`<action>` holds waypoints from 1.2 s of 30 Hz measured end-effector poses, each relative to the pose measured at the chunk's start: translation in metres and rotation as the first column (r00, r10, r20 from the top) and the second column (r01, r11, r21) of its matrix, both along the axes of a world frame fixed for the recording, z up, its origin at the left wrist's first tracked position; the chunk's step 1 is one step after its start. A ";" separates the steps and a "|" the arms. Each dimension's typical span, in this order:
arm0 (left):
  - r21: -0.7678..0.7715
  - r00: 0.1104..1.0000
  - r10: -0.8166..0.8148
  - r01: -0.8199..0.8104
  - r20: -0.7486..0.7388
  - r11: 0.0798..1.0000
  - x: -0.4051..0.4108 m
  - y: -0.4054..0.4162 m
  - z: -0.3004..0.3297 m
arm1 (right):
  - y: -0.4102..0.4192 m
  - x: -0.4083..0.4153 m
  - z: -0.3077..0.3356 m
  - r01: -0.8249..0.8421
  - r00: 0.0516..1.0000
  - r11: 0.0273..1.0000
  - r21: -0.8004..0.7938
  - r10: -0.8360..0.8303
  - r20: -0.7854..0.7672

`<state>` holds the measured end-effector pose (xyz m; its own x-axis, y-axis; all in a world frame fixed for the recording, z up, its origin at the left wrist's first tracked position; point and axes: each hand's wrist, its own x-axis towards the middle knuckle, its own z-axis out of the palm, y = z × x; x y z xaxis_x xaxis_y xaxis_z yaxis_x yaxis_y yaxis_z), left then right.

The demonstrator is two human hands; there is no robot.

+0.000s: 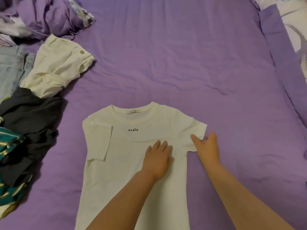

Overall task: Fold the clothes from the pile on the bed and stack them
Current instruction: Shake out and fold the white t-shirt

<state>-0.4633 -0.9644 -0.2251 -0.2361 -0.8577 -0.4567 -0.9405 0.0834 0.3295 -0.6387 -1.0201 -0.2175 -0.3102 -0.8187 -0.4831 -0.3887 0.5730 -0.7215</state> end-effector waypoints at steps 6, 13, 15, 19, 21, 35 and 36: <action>0.320 0.638 0.579 -0.485 -0.507 0.814 -0.029 -0.050 0.018 | -0.024 -0.001 -0.017 -0.110 0.985 0.986 0.124 0.125 -0.122; 0.894 -0.182 0.925 -0.374 -0.333 0.248 -0.010 -0.072 0.021 | -0.018 0.031 -0.005 -0.418 0.908 0.904 -0.097 0.420 0.006; 0.916 -0.211 0.931 -0.336 -0.298 0.218 0.001 -0.070 0.017 | -0.014 0.045 -0.003 -0.535 0.836 0.840 -0.085 0.541 0.093; 0.938 -0.193 0.937 -0.248 -0.293 0.242 0.017 -0.066 0.015 | -0.003 0.057 0.001 -0.541 0.822 0.838 -0.068 0.544 0.165; 0.874 -0.074 0.921 -0.353 -0.383 0.335 0.020 -0.065 0.011 | 0.002 0.054 -0.002 -0.554 0.832 0.829 -0.073 0.547 -0.097; 0.517 0.313 0.847 -0.683 -0.431 0.516 0.058 0.003 0.004 | 0.043 0.065 -0.018 -0.792 0.136 0.465 0.396 0.767 -0.627; 0.479 0.376 0.822 -0.678 -0.427 0.558 0.061 0.015 0.005 | 0.054 0.069 -0.010 -0.820 0.133 0.445 0.360 0.760 -0.636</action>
